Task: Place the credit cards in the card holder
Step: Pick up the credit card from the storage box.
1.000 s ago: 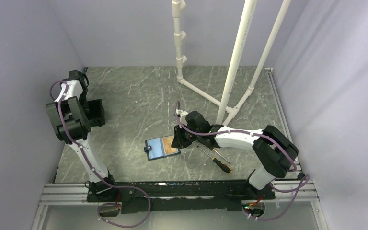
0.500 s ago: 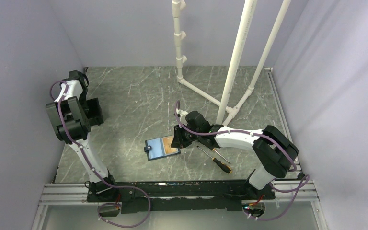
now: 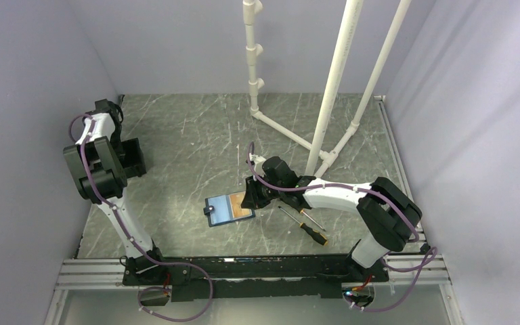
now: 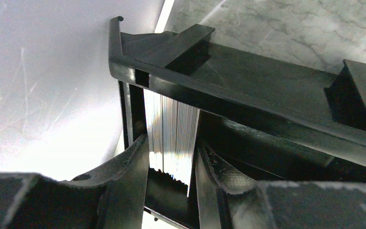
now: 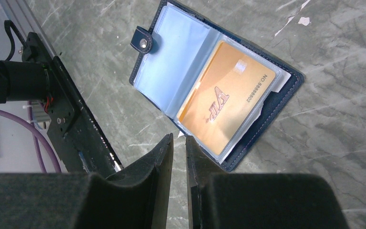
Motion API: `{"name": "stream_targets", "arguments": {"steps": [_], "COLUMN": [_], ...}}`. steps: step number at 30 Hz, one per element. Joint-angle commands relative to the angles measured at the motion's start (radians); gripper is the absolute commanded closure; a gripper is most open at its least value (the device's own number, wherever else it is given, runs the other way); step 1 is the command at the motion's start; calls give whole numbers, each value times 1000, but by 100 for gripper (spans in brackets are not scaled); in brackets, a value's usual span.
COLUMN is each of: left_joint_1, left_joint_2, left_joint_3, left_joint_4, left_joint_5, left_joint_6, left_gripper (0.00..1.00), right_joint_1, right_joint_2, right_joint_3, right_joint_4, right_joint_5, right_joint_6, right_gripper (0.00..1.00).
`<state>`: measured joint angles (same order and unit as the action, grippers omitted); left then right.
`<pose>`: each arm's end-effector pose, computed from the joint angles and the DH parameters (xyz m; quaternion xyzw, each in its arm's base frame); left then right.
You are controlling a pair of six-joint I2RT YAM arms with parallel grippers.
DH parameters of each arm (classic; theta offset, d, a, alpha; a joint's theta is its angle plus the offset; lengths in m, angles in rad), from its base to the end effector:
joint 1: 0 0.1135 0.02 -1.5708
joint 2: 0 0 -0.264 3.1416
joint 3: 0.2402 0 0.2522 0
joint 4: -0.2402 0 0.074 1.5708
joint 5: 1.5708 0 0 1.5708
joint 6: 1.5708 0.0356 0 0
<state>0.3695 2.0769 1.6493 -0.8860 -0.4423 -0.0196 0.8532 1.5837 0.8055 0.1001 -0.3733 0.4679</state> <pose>0.3887 0.1669 0.1947 -0.2147 0.9439 0.2360 0.0853 0.2029 0.2522 0.1810 -0.2483 0.8546 0.3924 0.2323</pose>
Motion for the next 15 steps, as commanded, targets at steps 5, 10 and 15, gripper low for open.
{"name": "stream_targets", "arguments": {"steps": [5, 10, 15], "left_joint_1": [11, 11, -2], "left_joint_2": [-46, -87, -100], "left_joint_3": [-13, -75, -115], "left_joint_4": [-17, 15, 38], "left_joint_5": [247, 341, 419], "left_joint_6": [-33, -53, -70], "left_gripper": [95, 95, 95], "right_joint_1": [-3, -3, -3], "right_joint_2": [-13, -2, 9], "right_joint_3": [-4, -1, 3], "right_joint_4": [49, 49, 50], "right_joint_5": [-10, -14, -19], "right_joint_6": [3, 4, 5], "right_gripper": [82, 82, 82]}}
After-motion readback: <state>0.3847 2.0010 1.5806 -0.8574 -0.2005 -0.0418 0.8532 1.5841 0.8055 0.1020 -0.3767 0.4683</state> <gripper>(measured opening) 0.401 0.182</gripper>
